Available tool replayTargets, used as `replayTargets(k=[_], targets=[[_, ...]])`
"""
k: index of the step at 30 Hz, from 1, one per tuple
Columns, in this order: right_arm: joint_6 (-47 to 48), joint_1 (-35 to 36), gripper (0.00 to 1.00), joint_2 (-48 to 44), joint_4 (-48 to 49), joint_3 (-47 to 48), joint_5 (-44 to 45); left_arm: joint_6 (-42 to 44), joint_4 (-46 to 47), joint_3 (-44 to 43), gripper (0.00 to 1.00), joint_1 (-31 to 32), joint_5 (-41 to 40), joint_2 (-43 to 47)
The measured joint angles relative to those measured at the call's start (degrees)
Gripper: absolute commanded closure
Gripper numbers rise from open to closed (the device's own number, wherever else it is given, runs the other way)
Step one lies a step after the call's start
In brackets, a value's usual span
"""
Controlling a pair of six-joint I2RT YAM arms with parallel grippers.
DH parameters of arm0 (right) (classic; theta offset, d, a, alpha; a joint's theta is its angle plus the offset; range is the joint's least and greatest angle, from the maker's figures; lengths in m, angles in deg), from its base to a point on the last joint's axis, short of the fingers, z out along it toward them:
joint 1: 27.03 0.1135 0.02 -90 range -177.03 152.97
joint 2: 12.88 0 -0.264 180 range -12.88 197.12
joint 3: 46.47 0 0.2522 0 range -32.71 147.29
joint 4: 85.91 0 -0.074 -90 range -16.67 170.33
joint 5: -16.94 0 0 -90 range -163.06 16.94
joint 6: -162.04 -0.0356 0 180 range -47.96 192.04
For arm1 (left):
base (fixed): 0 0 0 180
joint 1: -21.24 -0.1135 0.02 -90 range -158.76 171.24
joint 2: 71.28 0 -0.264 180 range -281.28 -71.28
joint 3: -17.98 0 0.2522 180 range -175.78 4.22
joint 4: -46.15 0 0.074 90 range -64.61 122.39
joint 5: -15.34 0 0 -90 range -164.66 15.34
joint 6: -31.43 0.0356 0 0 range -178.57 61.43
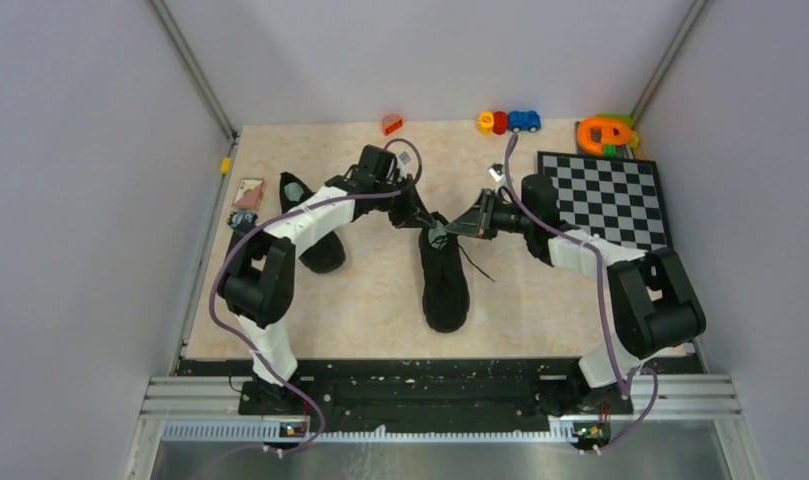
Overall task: Tie the shoes
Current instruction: Cross the shoelace with the shoelace.
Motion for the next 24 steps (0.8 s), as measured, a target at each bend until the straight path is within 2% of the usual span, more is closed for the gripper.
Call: replayTargets(k=[1, 3, 4, 5, 6, 9, 12, 20, 24], targets=[[0.0, 0.0, 1.00, 0.0, 0.0, 0.0, 0.0, 0.0, 0.0, 0.0, 0.97, -0.2, -0.2, 0.3], [0.0, 0.0, 1.00, 0.0, 0.0, 0.0, 0.0, 0.0, 0.0, 0.0, 0.71, -0.3, -0.2, 1.0], [0.0, 0.0, 1.00, 0.0, 0.0, 0.0, 0.0, 0.2, 0.0, 0.1, 0.62, -0.3, -0.2, 1.4], [0.0, 0.0, 1.00, 0.0, 0.0, 0.0, 0.0, 0.2, 0.1, 0.2, 0.55, -0.3, -0.2, 1.8], [0.0, 0.0, 1.00, 0.0, 0.0, 0.0, 0.0, 0.1, 0.2, 0.3, 0.53, -0.3, -0.2, 2.1], [0.0, 0.0, 1.00, 0.0, 0.0, 0.0, -0.1, 0.2, 0.1, 0.6, 0.53, -0.3, 0.0, 2.5], [0.0, 0.0, 1.00, 0.0, 0.0, 0.0, -0.2, 0.2, -0.2, 1.1, 0.57, 0.0, 0.1, 2.5], [0.0, 0.0, 1.00, 0.0, 0.0, 0.0, -0.2, 0.7, -1.5, 1.3, 0.72, 1.7, 1.0, 2.5], [0.0, 0.0, 1.00, 0.0, 0.0, 0.0, -0.2, 1.6, -2.3, 1.3, 0.73, 2.0, 1.3, 2.5]])
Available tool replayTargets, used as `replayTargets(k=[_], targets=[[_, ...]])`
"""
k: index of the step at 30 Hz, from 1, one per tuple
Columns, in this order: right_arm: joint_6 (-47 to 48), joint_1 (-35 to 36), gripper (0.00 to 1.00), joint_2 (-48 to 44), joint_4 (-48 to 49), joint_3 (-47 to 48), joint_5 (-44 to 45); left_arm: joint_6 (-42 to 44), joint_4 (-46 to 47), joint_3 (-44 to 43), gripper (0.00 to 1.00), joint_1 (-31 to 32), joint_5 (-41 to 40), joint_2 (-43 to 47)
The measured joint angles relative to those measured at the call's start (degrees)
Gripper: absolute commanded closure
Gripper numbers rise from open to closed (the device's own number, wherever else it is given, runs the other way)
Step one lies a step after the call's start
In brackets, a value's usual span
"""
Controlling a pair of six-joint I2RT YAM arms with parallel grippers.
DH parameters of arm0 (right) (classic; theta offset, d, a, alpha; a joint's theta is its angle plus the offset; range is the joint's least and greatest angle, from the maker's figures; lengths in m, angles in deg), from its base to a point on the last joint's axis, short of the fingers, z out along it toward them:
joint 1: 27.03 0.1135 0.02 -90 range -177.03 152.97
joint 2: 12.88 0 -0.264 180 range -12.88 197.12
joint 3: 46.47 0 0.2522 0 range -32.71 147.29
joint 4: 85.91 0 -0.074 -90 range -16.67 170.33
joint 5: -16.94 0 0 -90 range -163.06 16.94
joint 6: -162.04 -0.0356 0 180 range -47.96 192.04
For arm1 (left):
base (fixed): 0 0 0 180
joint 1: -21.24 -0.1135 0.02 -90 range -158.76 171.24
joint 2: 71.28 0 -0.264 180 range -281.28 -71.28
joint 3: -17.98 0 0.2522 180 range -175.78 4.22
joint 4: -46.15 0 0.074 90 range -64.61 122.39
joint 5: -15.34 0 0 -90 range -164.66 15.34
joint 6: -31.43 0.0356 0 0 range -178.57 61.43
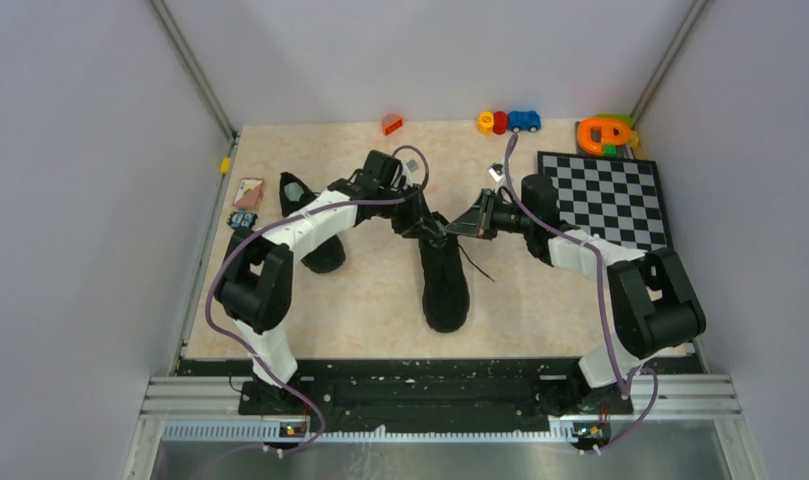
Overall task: Tie the shoes
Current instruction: Cross the shoelace with the shoelace.
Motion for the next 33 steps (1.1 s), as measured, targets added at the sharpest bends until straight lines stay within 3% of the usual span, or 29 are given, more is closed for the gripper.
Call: replayTargets(k=[3, 7, 11, 33], targets=[[0.0, 0.0, 1.00, 0.0, 0.0, 0.0, 0.0, 0.9, -1.8, -0.1, 0.73, 0.0, -0.2, 0.0], [0.0, 0.0, 1.00, 0.0, 0.0, 0.0, 0.0, 2.2, -4.3, -0.5, 0.92, 0.0, -1.3, 0.0], [0.0, 0.0, 1.00, 0.0, 0.0, 0.0, 0.0, 3.1, -5.2, -0.8, 1.00, 0.0, -1.6, 0.0], [0.0, 0.0, 1.00, 0.0, 0.0, 0.0, 0.0, 2.3, -3.3, -1.2, 1.00, -0.8, -4.5, 3.8]])
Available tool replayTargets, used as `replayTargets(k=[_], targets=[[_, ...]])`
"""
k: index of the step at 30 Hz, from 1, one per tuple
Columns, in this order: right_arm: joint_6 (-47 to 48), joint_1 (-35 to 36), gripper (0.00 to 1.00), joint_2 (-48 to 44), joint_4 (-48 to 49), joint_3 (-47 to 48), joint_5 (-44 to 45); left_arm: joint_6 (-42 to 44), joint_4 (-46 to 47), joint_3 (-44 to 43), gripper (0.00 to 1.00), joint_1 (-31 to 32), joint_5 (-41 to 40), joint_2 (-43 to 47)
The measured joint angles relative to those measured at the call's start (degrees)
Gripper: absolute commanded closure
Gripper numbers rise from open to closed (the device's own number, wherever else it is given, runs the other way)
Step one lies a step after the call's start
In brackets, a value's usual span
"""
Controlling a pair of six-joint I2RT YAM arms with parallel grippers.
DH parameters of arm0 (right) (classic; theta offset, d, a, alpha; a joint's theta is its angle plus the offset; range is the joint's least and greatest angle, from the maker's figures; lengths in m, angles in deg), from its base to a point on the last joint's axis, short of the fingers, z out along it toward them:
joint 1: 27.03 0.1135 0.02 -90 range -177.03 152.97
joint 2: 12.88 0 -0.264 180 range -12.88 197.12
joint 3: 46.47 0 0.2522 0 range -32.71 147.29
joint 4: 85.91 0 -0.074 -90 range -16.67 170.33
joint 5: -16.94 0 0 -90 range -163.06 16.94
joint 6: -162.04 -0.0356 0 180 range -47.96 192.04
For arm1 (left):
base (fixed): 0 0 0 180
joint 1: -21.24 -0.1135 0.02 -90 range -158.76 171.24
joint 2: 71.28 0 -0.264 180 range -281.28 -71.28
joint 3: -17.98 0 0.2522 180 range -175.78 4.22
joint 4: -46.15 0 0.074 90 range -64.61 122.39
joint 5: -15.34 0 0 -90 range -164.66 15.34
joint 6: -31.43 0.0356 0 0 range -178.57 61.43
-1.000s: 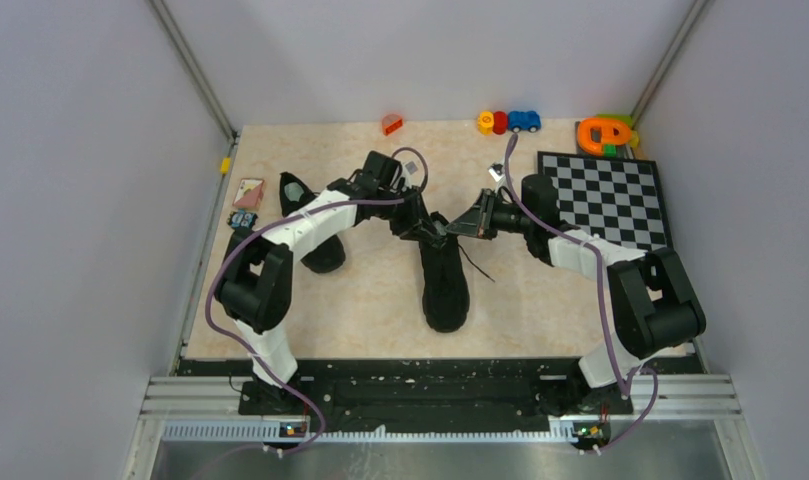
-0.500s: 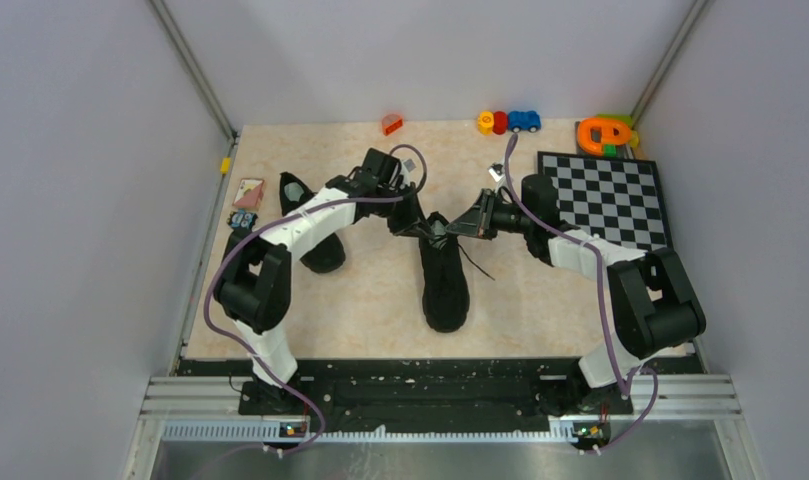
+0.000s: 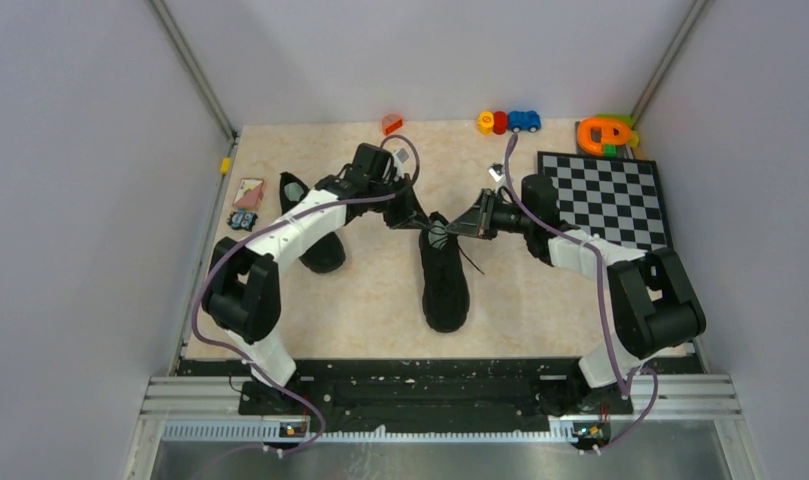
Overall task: Tie the shoes
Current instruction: Cross the shoelace with the shoelace.
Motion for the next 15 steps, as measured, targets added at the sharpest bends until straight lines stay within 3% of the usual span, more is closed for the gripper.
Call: replayTargets(k=[13, 15], targets=[[0.0, 0.0, 1.00, 0.0, -0.6, 1.0, 0.0, -3.5, 5.1, 9.3, 1.00, 1.3, -0.4, 8.0], [0.0, 0.0, 1.00, 0.0, -0.6, 1.0, 0.0, -3.8, 5.6, 9.6, 0.92, 2.1, -0.5, 8.0]])
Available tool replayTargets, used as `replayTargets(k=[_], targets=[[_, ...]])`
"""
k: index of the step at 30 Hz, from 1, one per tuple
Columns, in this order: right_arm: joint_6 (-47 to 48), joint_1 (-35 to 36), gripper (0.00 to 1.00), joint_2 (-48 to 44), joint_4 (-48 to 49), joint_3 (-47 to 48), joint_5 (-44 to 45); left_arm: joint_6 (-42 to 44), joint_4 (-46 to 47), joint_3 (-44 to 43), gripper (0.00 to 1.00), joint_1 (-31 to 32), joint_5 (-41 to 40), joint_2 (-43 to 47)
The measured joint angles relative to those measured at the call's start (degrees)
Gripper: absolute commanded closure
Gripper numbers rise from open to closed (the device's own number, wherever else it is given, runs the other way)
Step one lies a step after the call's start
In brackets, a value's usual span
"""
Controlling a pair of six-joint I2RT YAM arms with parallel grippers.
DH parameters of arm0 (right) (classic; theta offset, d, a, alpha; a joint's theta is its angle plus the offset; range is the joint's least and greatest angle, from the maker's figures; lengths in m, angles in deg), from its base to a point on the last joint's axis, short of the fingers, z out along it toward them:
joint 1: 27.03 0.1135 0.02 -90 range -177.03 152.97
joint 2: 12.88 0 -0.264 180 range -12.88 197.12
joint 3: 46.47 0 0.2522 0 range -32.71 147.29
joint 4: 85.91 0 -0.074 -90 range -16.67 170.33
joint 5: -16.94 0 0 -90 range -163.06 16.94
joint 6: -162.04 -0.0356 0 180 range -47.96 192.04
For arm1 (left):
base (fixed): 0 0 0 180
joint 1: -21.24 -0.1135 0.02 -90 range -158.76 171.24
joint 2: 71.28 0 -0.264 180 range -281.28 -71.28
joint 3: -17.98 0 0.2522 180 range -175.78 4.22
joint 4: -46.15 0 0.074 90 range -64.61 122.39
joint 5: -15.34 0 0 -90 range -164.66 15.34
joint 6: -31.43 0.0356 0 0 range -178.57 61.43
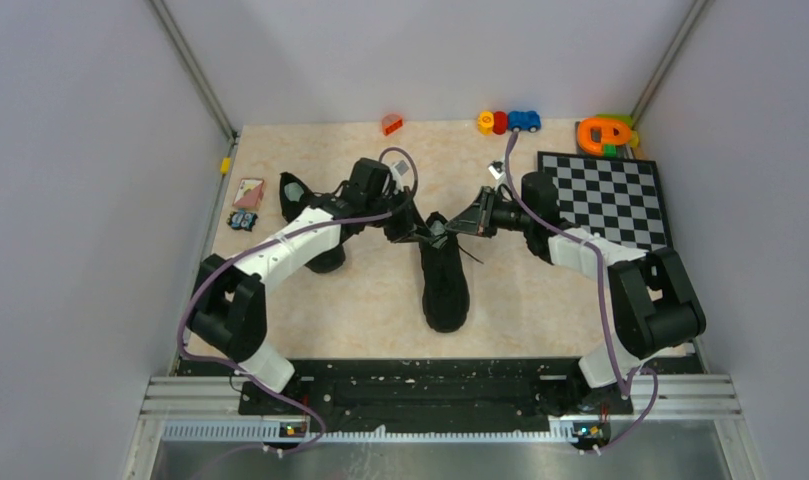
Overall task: Tie the shoes
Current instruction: Cross the shoelace with the shoelace.
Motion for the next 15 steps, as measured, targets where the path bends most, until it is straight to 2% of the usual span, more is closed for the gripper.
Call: replayTargets(k=[3, 9, 15], targets=[[0.0, 0.0, 1.00, 0.0, 0.0, 0.0, 0.0, -0.5, 0.6, 0.2, 0.80, 1.2, 0.0, 0.0], [0.0, 0.0, 1.00, 0.0, 0.0, 0.0, 0.0, -0.9, 1.5, 0.2, 0.68, 2.1, -0.3, 0.0], [0.0, 0.0, 1.00, 0.0, 0.0, 0.0, 0.0, -0.9, 1.6, 0.1, 0.64, 2.0, -0.6, -0.6]])
